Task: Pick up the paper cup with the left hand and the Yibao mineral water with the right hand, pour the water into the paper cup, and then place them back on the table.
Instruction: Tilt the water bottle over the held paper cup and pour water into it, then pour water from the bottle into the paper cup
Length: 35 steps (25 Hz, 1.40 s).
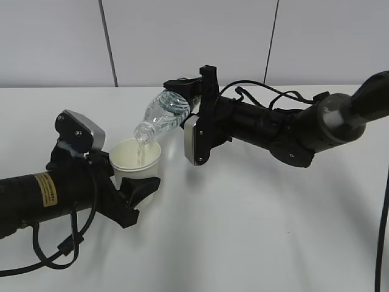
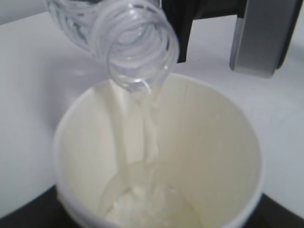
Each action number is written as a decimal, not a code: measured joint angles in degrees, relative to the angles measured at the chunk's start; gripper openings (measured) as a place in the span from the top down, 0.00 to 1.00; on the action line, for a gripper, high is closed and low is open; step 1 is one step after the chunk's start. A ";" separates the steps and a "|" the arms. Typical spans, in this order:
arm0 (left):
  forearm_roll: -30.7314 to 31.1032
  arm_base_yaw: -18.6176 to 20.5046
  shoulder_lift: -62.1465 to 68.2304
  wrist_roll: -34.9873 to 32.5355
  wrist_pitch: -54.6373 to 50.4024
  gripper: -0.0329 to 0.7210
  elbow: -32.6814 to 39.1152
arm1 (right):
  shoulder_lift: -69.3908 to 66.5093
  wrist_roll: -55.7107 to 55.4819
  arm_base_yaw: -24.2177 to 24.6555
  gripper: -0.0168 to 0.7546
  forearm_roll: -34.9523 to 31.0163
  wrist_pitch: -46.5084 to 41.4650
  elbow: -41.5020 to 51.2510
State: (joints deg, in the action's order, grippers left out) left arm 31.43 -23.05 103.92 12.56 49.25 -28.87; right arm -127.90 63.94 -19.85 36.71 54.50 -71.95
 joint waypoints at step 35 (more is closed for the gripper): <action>0.17 0.00 0.00 0.05 -0.42 0.38 0.00 | 0.00 1.88 0.00 0.37 -0.92 0.10 0.00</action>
State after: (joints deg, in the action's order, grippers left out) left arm 31.59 -23.05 103.92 12.61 48.83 -28.87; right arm -127.90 65.82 -19.85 35.79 54.60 -71.95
